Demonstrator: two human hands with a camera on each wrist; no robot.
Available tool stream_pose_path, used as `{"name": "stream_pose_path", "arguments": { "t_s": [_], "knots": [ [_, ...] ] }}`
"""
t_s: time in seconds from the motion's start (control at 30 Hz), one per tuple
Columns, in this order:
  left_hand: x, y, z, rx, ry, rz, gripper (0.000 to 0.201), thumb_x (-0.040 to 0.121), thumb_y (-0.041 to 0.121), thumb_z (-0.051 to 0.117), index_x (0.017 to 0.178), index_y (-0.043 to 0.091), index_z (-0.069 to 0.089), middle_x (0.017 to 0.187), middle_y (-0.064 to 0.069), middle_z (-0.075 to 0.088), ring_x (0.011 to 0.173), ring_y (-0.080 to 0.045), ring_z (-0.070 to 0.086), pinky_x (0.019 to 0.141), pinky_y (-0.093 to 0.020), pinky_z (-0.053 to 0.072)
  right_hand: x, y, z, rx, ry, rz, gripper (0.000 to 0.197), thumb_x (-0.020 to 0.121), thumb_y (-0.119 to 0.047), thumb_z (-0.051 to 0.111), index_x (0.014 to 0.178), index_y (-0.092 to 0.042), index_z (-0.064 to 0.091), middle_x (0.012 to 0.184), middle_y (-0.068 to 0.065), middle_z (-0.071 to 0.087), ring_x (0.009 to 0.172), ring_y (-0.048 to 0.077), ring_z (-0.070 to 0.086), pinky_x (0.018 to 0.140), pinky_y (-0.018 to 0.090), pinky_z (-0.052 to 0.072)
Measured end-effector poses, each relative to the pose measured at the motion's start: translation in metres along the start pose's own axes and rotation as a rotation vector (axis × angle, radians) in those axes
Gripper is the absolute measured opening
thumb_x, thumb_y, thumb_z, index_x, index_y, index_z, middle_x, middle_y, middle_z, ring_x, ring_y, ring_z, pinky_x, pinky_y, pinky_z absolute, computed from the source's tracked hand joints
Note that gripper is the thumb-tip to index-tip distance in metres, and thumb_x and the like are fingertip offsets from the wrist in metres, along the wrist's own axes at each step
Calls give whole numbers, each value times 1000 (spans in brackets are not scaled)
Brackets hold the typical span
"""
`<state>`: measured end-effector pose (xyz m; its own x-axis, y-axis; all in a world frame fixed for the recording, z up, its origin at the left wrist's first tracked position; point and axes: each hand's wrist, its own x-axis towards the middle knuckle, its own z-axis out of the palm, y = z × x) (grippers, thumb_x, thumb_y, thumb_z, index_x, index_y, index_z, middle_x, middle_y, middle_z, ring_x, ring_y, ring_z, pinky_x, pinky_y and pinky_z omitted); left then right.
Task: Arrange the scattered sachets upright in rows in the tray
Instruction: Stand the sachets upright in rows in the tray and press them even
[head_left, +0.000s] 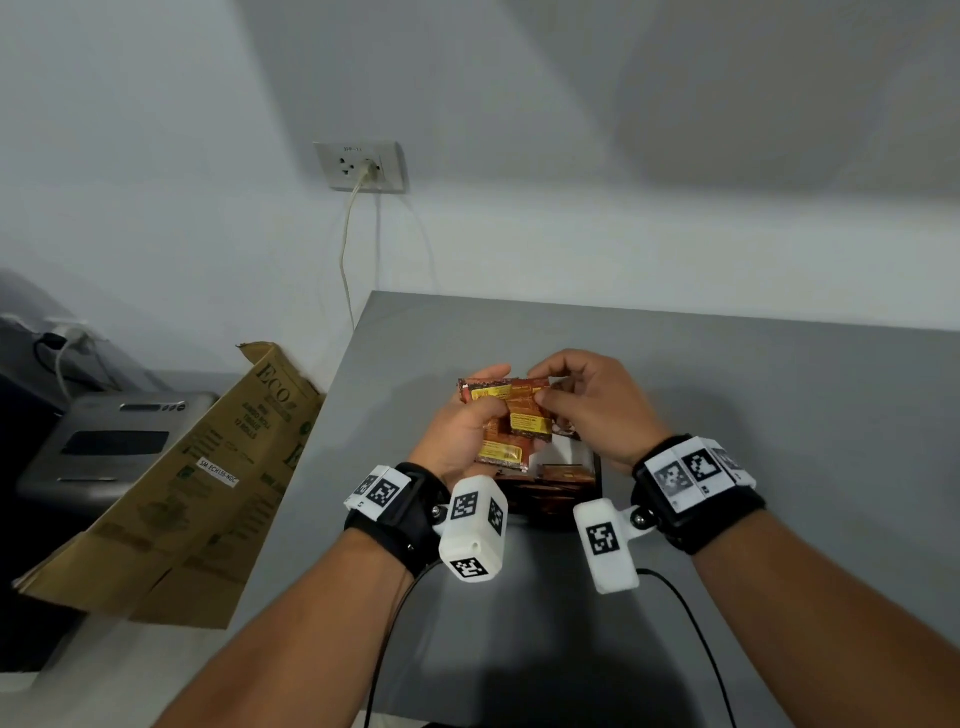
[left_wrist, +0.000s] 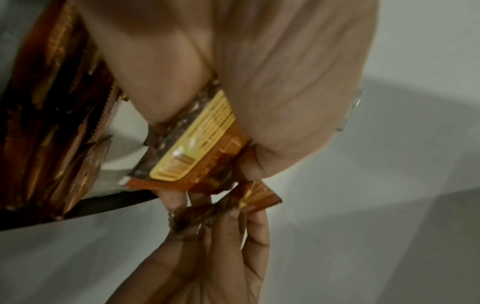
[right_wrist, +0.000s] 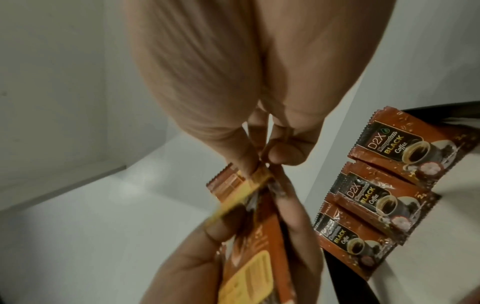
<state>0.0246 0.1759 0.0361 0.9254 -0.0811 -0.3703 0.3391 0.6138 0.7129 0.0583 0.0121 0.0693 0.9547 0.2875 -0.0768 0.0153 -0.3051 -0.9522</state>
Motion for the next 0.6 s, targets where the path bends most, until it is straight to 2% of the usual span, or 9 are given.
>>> {"name": "stream_pose_path", "arguments": {
  "t_s": [0.07,0.13,0.23,0.27,0.33,0.4,0.47,0.5,0.6],
  "knots": [
    [-1,-1,4,21,3,24,58,77,-13,56,131,10,52,107,-26,66,78,-41,68,63,-48,61,1,5,4,-115,53,-26,18,86,-16,74,95,-31,74,82,7,71,70,19,67,64,31,55],
    [-1,-3,7,56,32,54,70,69,-9,65,136,7,48,98,-25,66,70,-38,66,60,-43,57,0,4,9,-136,72,-43,17,87,-22,74,99,-32,75,82,4,67,66,15,63,61,29,52],
    [-3,-6,11,121,90,113,70,74,-10,72,138,4,47,96,-20,66,73,-31,67,60,-39,55,-6,-7,12,42,55,28,19,94,-6,61,101,-17,76,82,11,72,62,18,65,57,31,56],
    [-2,-7,11,145,111,148,64,77,-15,70,135,5,49,97,-18,66,77,-28,68,61,-38,56,-8,-11,11,163,45,87,18,95,-8,59,96,-12,76,83,12,73,66,21,67,61,34,58],
    [0,-6,10,230,120,214,61,77,-23,66,127,9,51,99,-15,66,83,-24,68,69,-37,58,-12,-16,6,350,-28,168,23,96,-21,61,89,-2,72,81,13,69,71,25,66,68,39,58],
    [-2,-5,9,294,101,240,61,76,-25,65,122,12,53,99,-16,65,84,-25,67,74,-39,57,-12,-14,5,264,-61,164,26,91,-27,70,86,-2,68,78,9,69,69,25,68,71,40,59],
    [-2,-3,7,253,111,181,54,81,-23,57,122,12,54,100,-19,66,83,-29,68,74,-44,56,-9,-10,4,89,-16,118,9,86,-12,74,90,-5,70,83,6,75,73,25,74,76,40,62],
    [-2,-2,6,204,122,138,51,84,-20,51,123,11,56,100,-21,67,82,-32,69,74,-45,57,-8,-7,3,49,23,116,8,85,-4,73,93,-6,71,86,6,76,76,25,75,77,41,62],
    [3,2,1,107,145,81,47,88,-16,45,124,10,57,102,-21,66,82,-36,69,76,-53,59,-6,-4,-5,148,143,165,13,87,4,67,96,-4,69,86,6,77,71,21,74,69,35,61]
  ]
}}
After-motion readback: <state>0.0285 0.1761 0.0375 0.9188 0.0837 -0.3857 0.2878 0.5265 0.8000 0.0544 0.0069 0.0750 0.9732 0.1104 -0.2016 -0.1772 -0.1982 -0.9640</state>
